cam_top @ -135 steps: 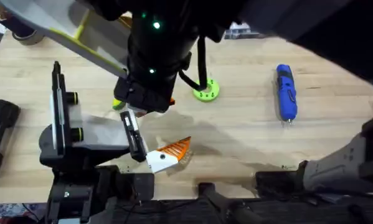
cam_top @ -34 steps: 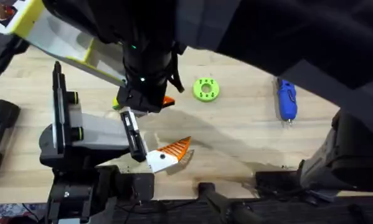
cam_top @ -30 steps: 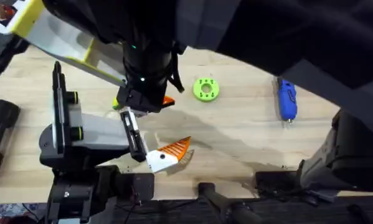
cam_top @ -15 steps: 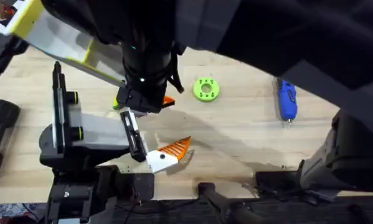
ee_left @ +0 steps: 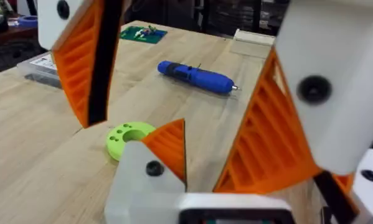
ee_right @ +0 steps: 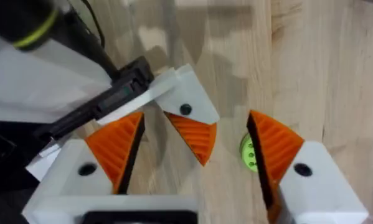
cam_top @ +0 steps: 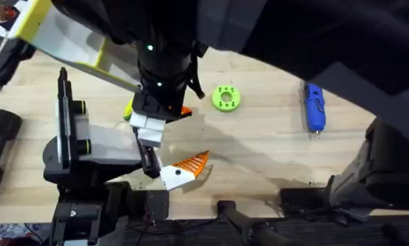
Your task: Pick up the gripper from the table and insert it into the empty holder that is missing its gripper. Then pick up a screw, insert it into the mounting hole, and use the screwdriver to tighten it. Finally, clean up the table by picking up the vegetable and placing it into the bucket.
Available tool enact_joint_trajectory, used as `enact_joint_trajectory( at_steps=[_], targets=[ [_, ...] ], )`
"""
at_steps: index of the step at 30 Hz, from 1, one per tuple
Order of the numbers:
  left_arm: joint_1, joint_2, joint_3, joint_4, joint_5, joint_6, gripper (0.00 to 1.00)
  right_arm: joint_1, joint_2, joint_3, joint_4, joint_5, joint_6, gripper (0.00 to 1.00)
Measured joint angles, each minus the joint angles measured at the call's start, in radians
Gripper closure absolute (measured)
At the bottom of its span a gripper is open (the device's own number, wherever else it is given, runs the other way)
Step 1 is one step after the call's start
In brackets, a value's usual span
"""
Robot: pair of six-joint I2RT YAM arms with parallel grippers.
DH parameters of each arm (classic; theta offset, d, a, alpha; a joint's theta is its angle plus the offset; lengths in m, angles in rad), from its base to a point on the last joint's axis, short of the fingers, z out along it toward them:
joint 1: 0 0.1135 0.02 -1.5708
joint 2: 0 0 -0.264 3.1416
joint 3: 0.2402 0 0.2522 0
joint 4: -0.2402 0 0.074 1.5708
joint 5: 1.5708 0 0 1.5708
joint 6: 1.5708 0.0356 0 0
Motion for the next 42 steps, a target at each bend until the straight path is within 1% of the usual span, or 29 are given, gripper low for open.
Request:
enact_joint_trajectory(
  at_steps=[10, 23, 25, 27, 30, 33, 36, 39, 42],
  targets=[
    [0.0, 0.0, 0.0, 0.001, -0.001, 0.0, 0.013, -0.016, -0.025, -0.001, 0.042, -0.009, -0.002, 0.006],
    [0.0, 0.0, 0.0, 0.001, -0.001, 0.0, 0.013, -0.072, -0.161, -0.011, 0.036, -0.034, -0.013, 0.006],
    [0.0, 0.0, 0.0, 0.001, -0.001, 0.0, 0.013, -0.085, -0.197, -0.053, 0.051, -0.069, -0.049, 0.006],
    [0.0, 0.0, 0.0, 0.001, -0.001, 0.0, 0.013, -0.101, -0.244, -0.127, 0.092, -0.118, -0.095, 0.006],
    [0.0, 0.0, 0.0, 0.001, -0.001, 0.0, 0.013, -0.13, -0.333, -0.284, 0.203, -0.171, -0.123, 0.006],
    [0.0, 0.0, 0.0, 0.001, -0.001, 0.0, 0.013, -0.169, -0.427, -0.442, 0.303, -0.197, -0.1, 0.006],
    [0.0, 0.0, 0.0, 0.001, -0.001, 0.0, 0.013, -0.221, -0.517, -0.575, 0.36, -0.21, -0.04, 0.006],
    [0.0, 0.0, 0.0, 0.001, -0.001, 0.0, 0.013, -0.274, -0.58, -0.65, 0.36, -0.215, 0.001, 0.006],
    [0.0, 0.0, 0.0, 0.001, -0.001, 0.0, 0.013, -0.323, -0.614, -0.671, 0.334, -0.22, 0.024, 0.006]
  ],
)
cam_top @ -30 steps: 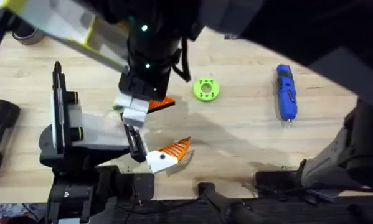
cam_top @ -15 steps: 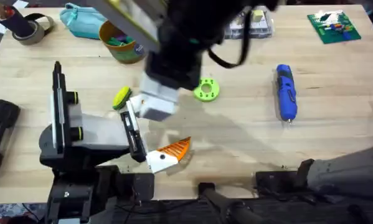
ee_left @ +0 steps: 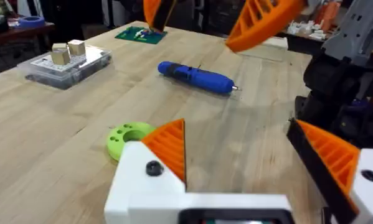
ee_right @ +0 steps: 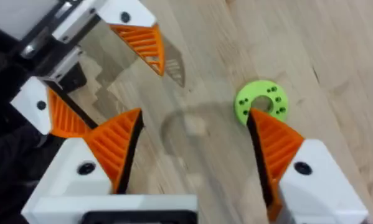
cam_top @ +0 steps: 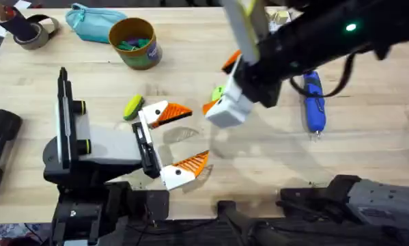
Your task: Pick up the gripper from the table and insert it into the empty holder that is missing its gripper. Then pick up a screw, insert it into the mounting hole, and use the screwdriver to tighten it. Finally, clean up the table by picking up the vegetable and placing it into the bucket.
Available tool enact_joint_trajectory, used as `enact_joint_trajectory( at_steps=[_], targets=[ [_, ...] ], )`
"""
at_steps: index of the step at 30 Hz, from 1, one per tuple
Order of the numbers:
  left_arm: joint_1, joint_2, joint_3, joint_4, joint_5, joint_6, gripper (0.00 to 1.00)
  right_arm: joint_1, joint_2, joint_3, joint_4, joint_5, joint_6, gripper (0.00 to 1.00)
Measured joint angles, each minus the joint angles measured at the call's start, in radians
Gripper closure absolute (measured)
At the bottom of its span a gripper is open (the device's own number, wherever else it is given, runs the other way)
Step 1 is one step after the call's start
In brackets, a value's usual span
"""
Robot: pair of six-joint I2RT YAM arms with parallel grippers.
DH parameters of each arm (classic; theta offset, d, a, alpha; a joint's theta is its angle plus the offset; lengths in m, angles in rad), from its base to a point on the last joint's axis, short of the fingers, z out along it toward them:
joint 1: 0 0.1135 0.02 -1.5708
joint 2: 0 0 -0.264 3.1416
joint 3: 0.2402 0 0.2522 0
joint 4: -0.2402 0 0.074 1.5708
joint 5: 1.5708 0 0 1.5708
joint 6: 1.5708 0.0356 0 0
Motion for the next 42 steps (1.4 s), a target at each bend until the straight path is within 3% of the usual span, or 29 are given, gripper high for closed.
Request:
enact_joint_trajectory(
  at_steps=[8, 29, 31, 35, 37, 42],
  targets=[
    [0.0, 0.0, 0.0, 0.0, 0.0, 0.0, 0.013, -0.1, -0.02, -0.003, -0.03, -0.011, 0.024, 0.006],
    [0.0, 0.0, 0.0, 0.0, 0.0, 0.0, 0.016, -0.105, -0.011, -0.004, -0.017, -0.014, 0.027, 0.006],
    [0.0, 0.0, 0.0, 0.0, 0.0, -0.004, 0.148, -0.105, -0.011, -0.004, -0.021, -0.014, 0.027, 0.006],
    [0.0, 0.0, 0.0, 0.0, 0.0, 0.0, 0.754, -0.105, -0.011, -0.004, -0.02, -0.014, 0.027, 0.006],
    [0.0, 0.0, 0.0, 0.0, -0.001, 0.005, 0.969, -0.105, -0.011, -0.004, -0.021, -0.014, 0.027, 0.006],
    [0.0, 0.0, 0.0, 0.0, 0.0, 0.004, 0.996, -0.105, -0.011, -0.004, -0.031, -0.004, 0.027, 0.006]
  ],
)
